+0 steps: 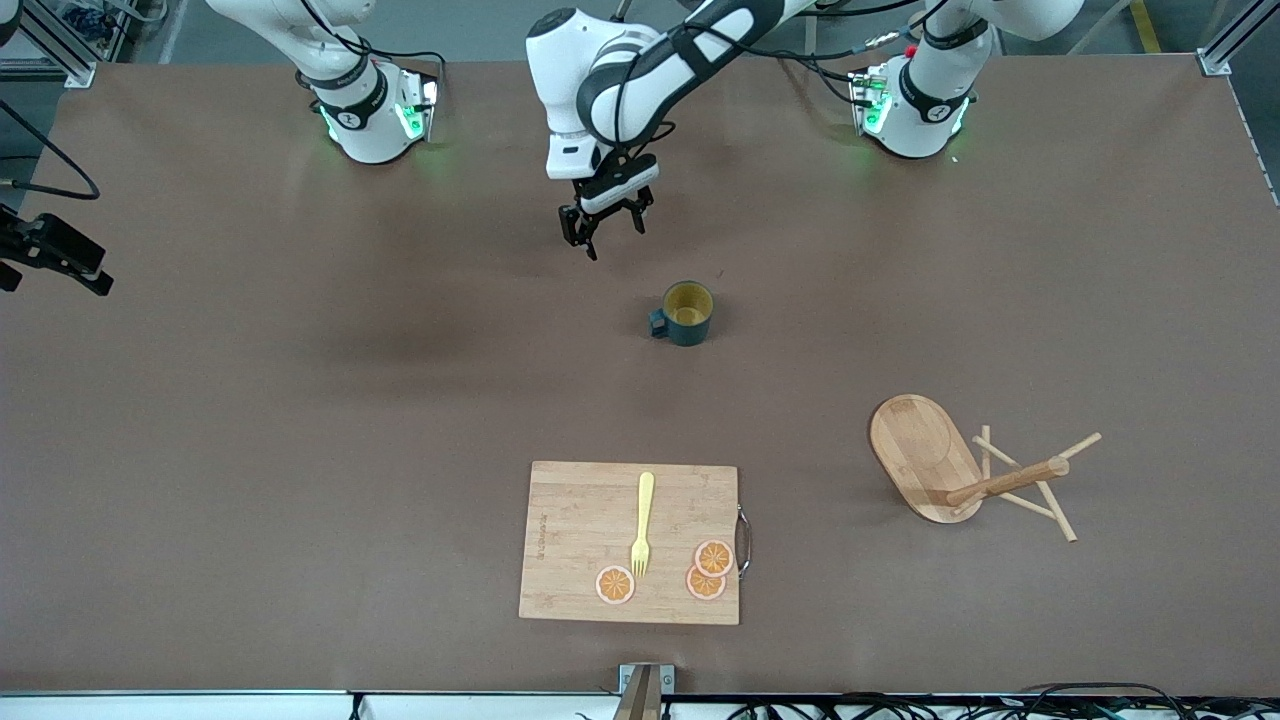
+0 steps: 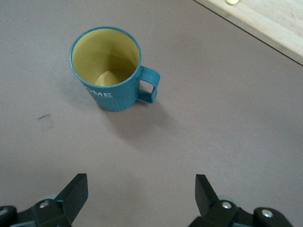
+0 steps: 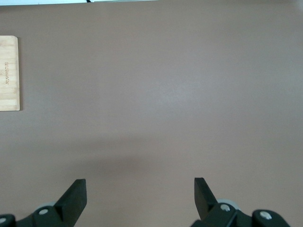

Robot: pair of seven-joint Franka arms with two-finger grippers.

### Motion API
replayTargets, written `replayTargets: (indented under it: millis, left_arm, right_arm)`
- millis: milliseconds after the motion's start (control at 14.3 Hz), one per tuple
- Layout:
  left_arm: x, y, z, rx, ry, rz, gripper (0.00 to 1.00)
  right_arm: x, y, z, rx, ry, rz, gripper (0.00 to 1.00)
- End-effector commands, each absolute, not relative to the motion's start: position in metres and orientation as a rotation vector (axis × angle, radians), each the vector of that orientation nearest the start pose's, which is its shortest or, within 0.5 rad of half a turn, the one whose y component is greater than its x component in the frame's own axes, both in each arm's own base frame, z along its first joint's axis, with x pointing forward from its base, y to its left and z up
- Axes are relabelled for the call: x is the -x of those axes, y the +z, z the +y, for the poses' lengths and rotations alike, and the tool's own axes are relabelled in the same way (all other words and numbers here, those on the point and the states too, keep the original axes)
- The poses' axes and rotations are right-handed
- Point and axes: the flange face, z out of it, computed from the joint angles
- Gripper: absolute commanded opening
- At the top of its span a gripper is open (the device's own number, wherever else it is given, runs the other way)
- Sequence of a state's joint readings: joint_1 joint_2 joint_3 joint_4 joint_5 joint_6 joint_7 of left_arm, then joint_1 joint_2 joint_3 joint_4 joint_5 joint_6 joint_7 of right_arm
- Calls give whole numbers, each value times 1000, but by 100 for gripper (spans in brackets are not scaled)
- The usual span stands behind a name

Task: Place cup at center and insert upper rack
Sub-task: 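Lower the left gripper around the mug body and close it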

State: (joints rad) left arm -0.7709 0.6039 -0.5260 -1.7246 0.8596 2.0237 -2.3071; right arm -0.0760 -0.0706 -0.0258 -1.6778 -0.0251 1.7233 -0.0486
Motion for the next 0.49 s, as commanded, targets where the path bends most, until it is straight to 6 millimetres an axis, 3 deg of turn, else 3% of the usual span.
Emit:
replayTargets:
  millis: [0, 421]
  left_arm:
    - [-245, 232, -616, 2755, -863, -832, 100]
    - [-237, 186, -624, 2637, -979, -767, 100]
  right_arm:
    - [-538, 633, -54, 3158, -187, 66, 100]
    - [-538, 633, -53, 3158, -192, 66, 100]
